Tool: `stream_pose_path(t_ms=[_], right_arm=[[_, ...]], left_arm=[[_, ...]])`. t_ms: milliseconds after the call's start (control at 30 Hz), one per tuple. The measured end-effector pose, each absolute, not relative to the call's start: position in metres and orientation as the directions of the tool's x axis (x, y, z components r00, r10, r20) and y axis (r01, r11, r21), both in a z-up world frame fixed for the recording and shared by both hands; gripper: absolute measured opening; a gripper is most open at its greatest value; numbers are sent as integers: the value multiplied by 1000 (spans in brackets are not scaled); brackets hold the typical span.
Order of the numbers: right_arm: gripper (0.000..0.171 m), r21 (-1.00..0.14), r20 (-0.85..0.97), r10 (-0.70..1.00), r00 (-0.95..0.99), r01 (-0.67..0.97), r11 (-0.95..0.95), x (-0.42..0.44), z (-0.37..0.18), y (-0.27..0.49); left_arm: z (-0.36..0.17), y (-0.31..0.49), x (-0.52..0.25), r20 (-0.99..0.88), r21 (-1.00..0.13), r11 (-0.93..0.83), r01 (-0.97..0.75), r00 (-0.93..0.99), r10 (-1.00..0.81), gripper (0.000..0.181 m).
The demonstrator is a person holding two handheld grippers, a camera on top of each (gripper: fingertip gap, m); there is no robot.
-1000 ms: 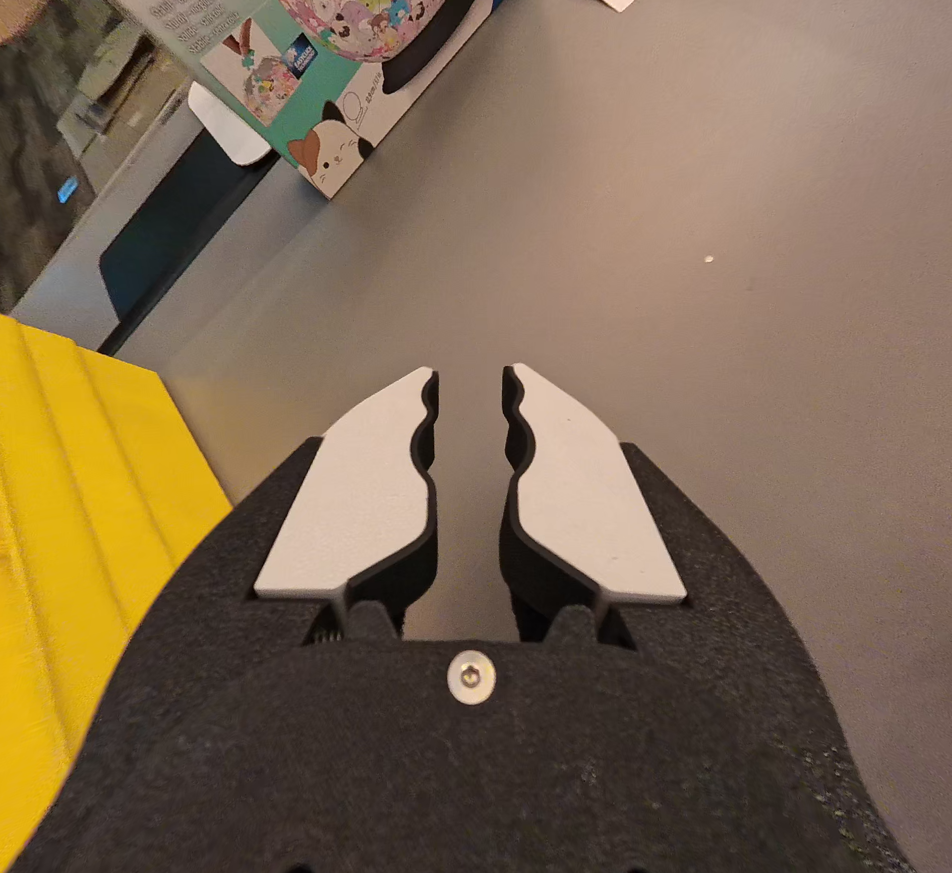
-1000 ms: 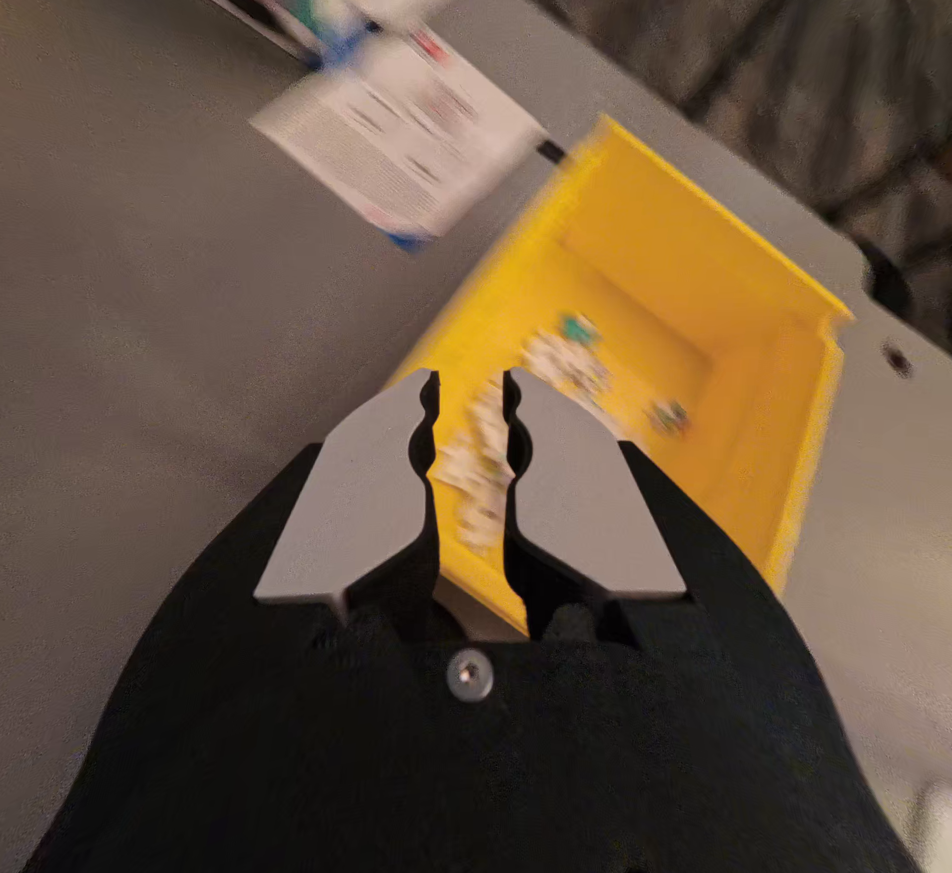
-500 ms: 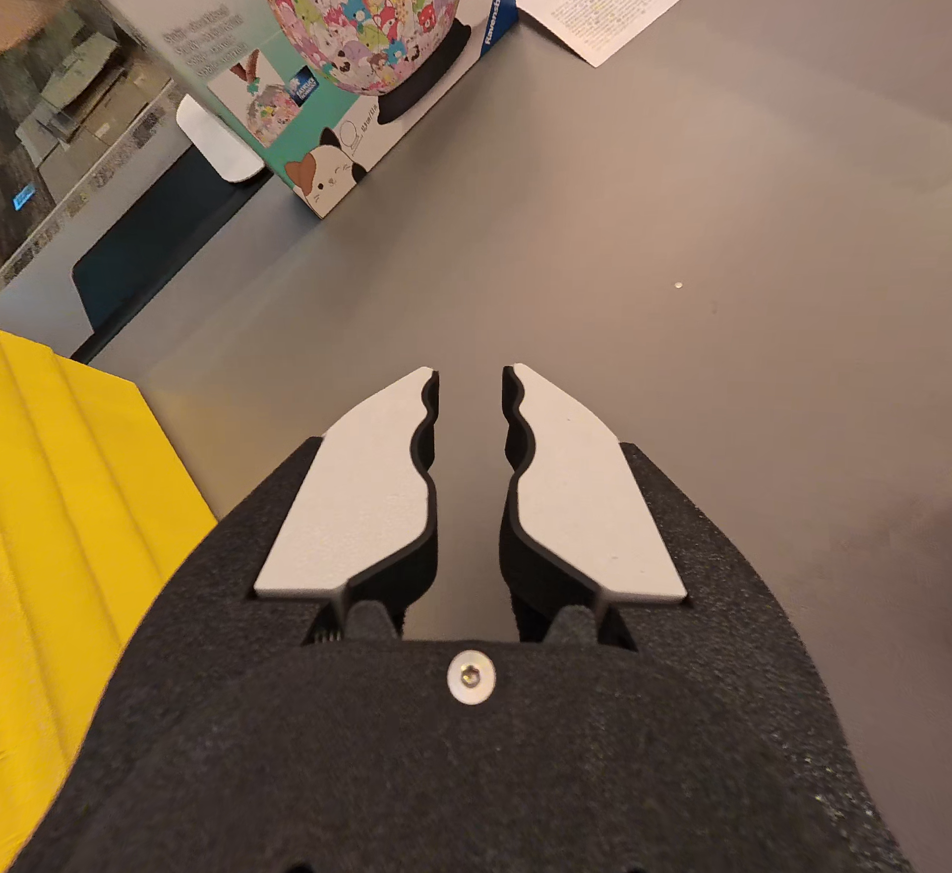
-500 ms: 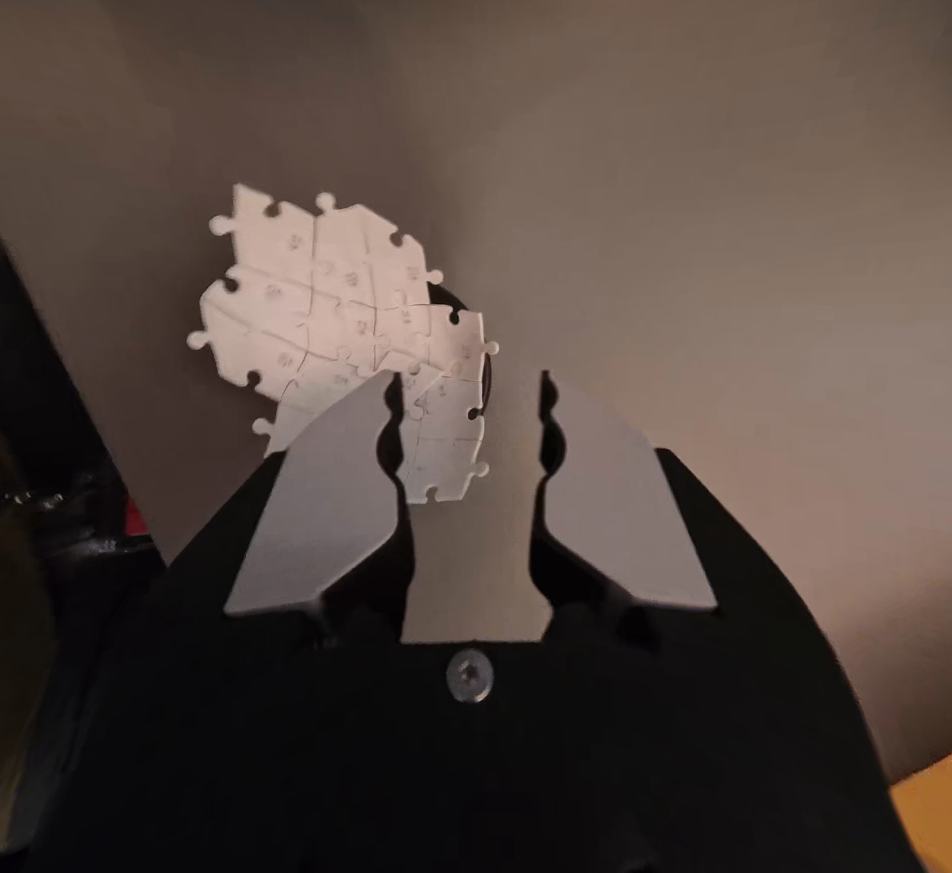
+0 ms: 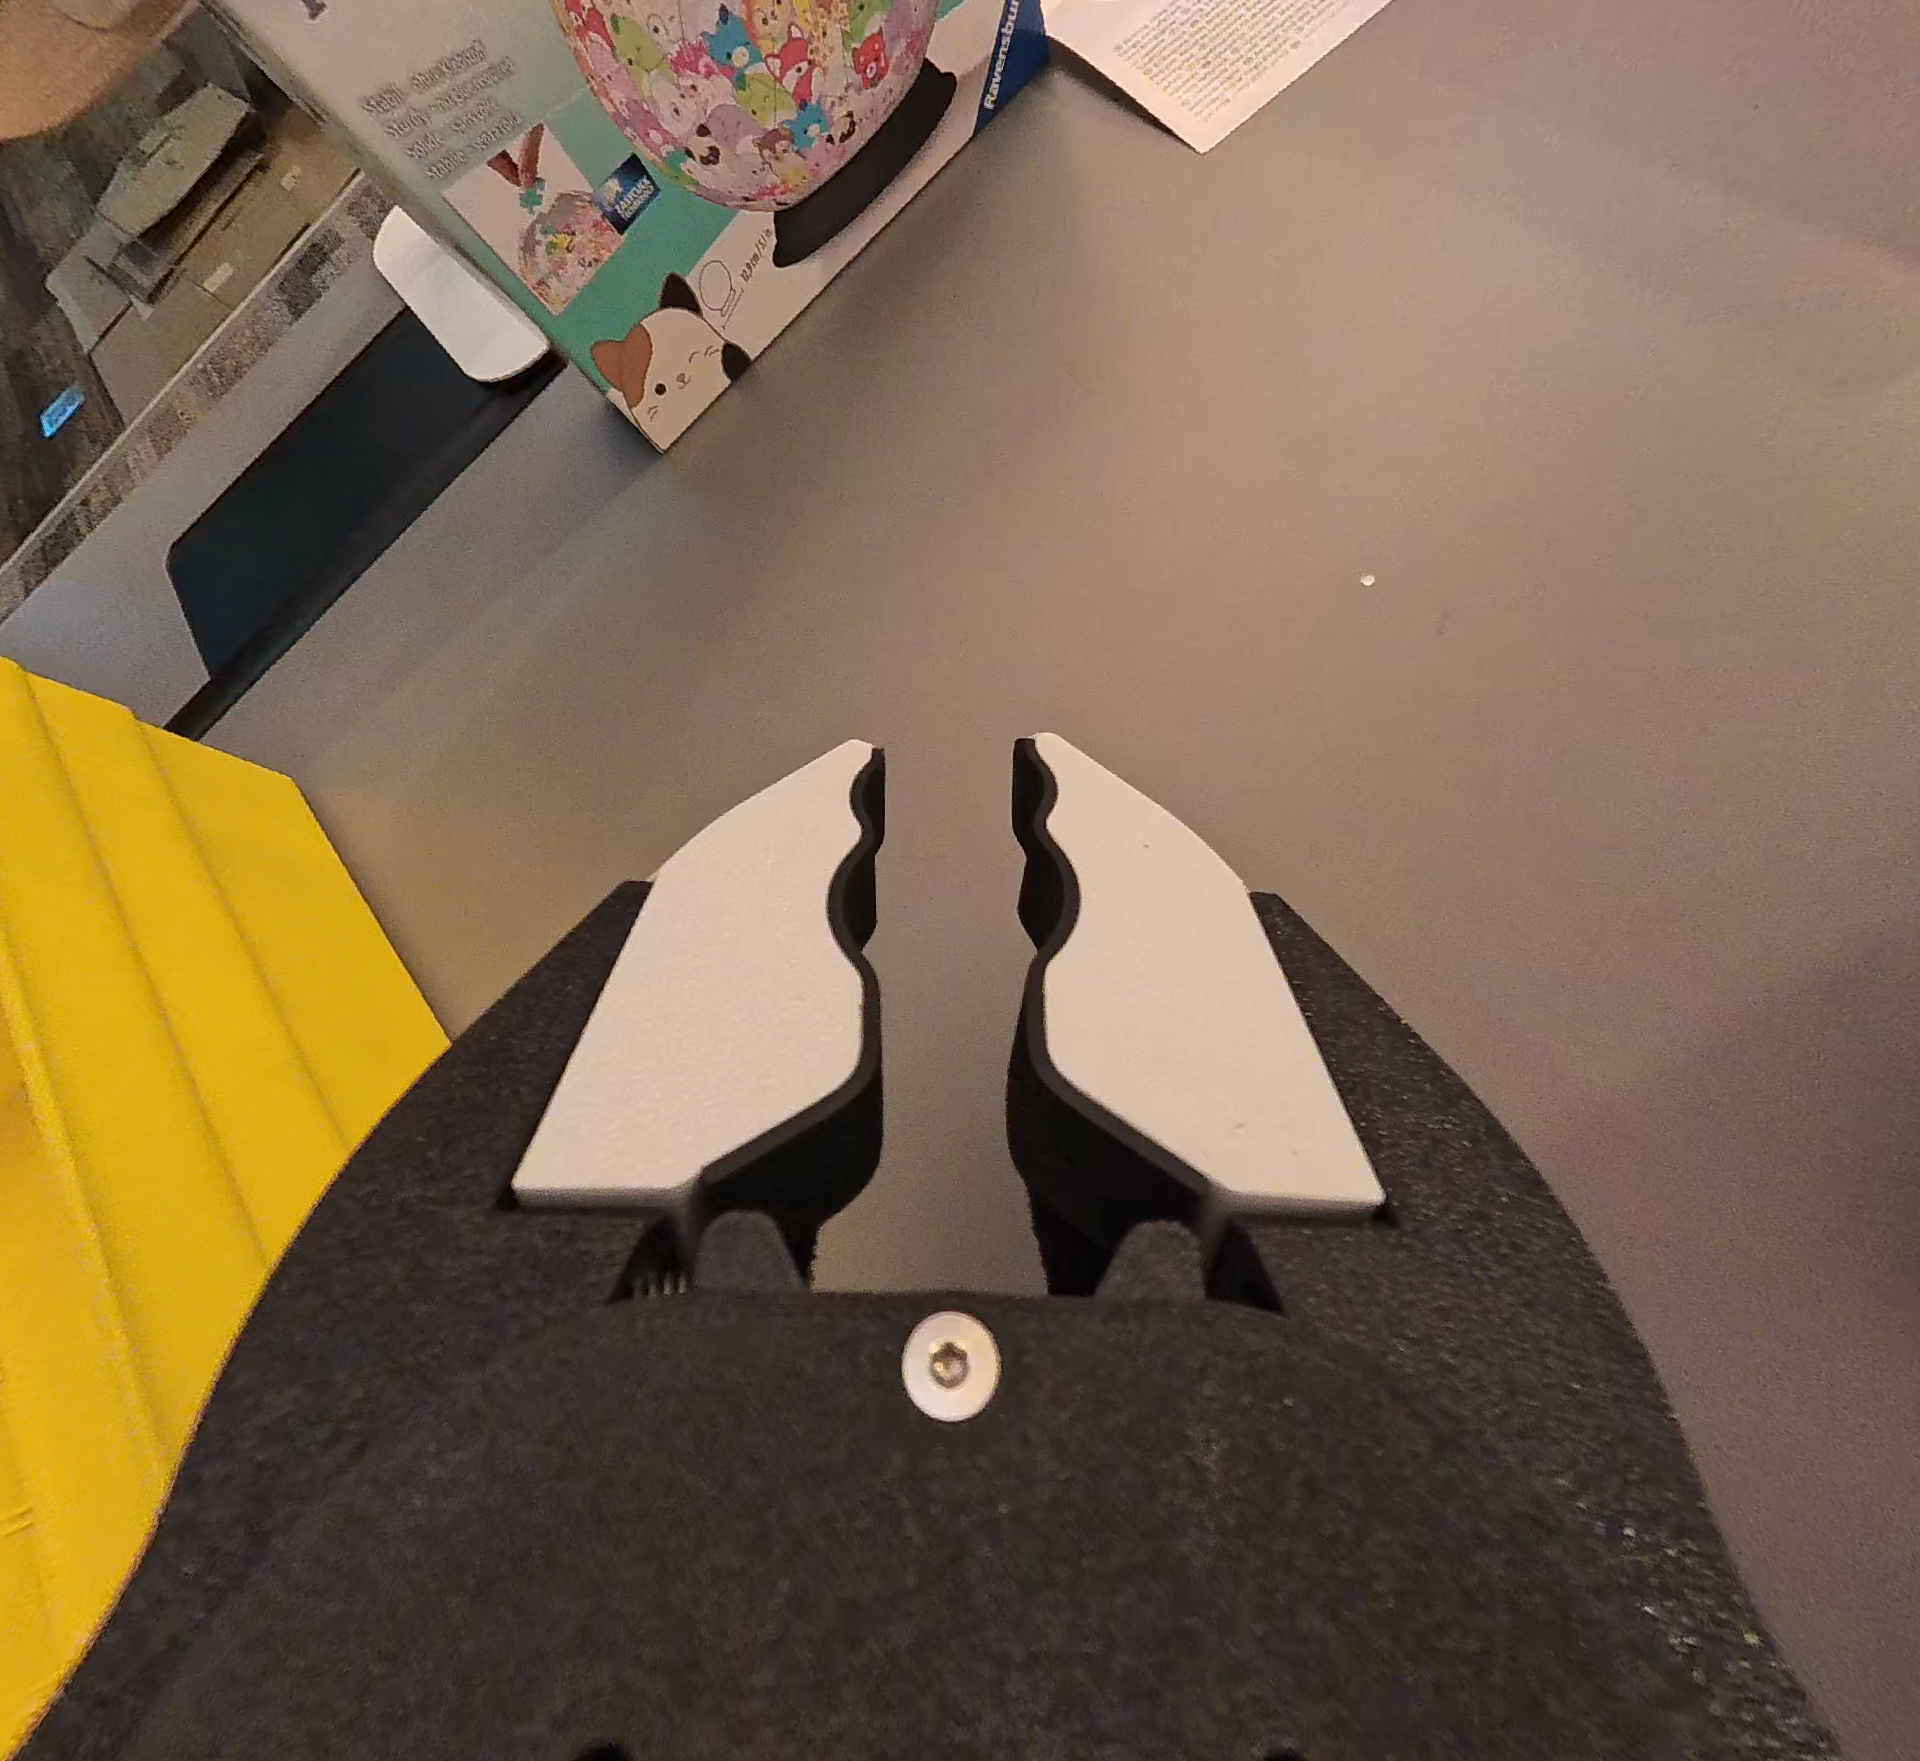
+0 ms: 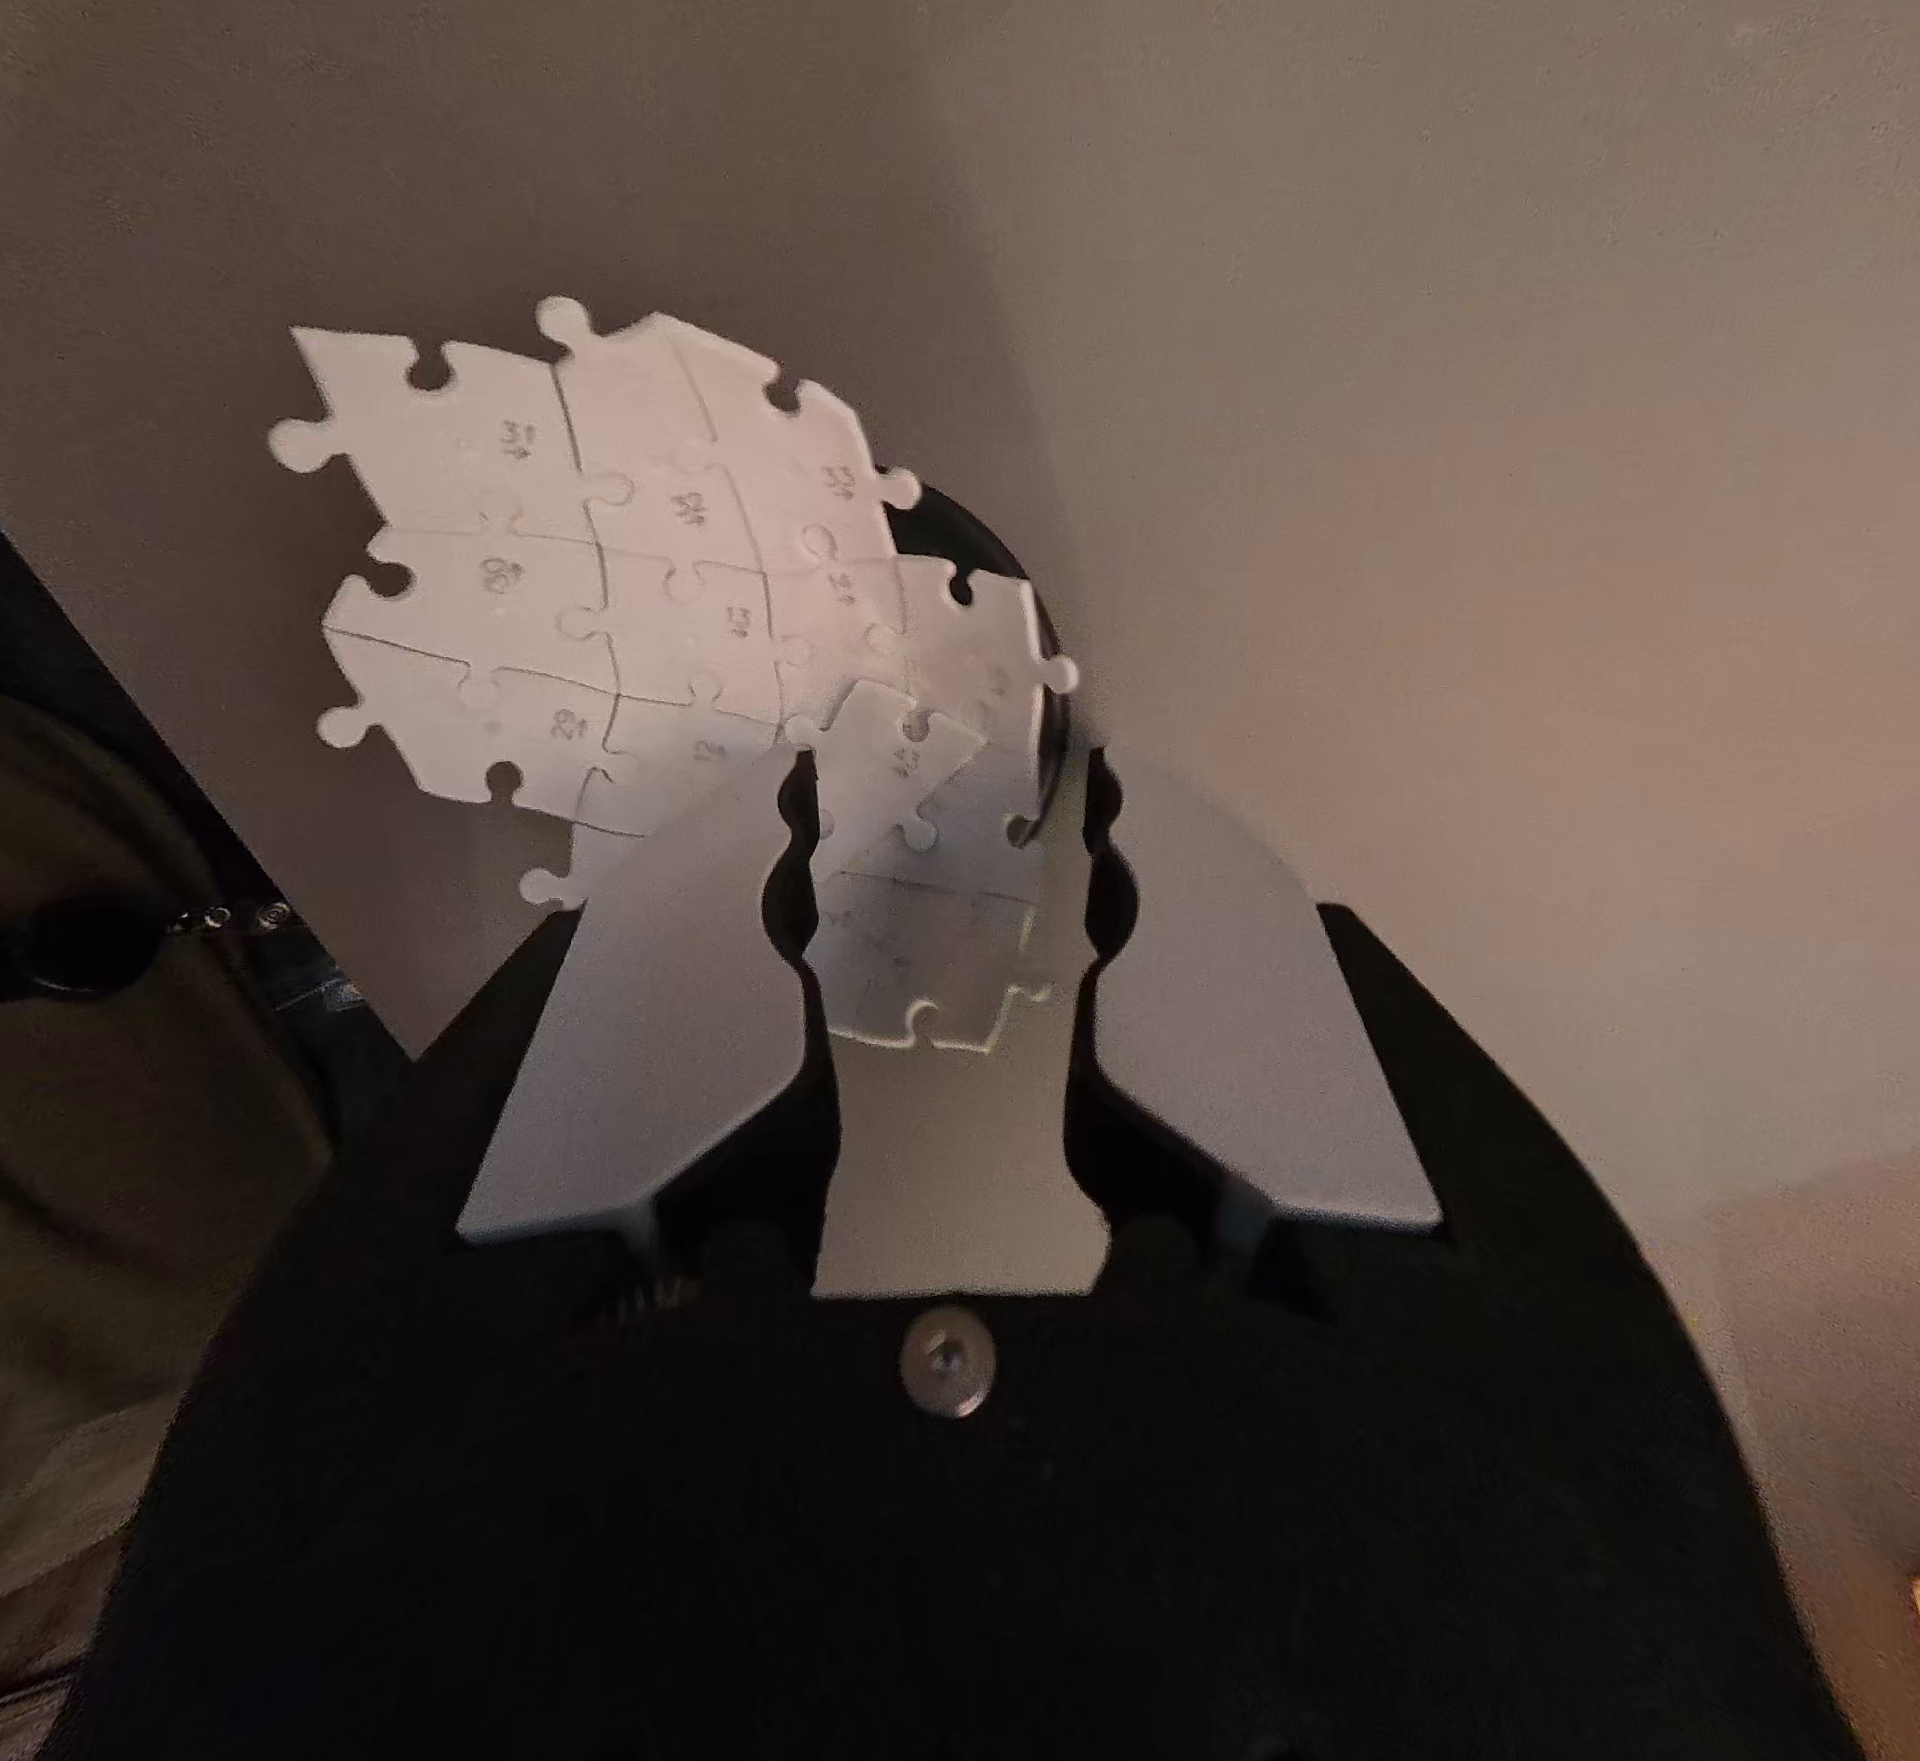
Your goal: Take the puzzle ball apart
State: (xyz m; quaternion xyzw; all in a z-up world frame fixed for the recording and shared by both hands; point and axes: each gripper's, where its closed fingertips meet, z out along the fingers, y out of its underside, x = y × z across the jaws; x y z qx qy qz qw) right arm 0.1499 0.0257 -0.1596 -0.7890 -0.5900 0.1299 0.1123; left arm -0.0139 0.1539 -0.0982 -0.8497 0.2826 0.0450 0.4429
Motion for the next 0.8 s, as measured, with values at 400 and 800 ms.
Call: stream_pose_path(t_ms=[400, 800], right_arm=[[40, -323, -57, 957, 284, 902, -287, 154, -157, 31], [18, -396, -61, 957, 285, 873, -285, 157, -148, 49]], left_arm=[[-97, 153, -15, -351, -717, -442, -540, 826, -440, 23], [-98, 153, -14, -353, -711, -444, -545, 823, -445, 23]])
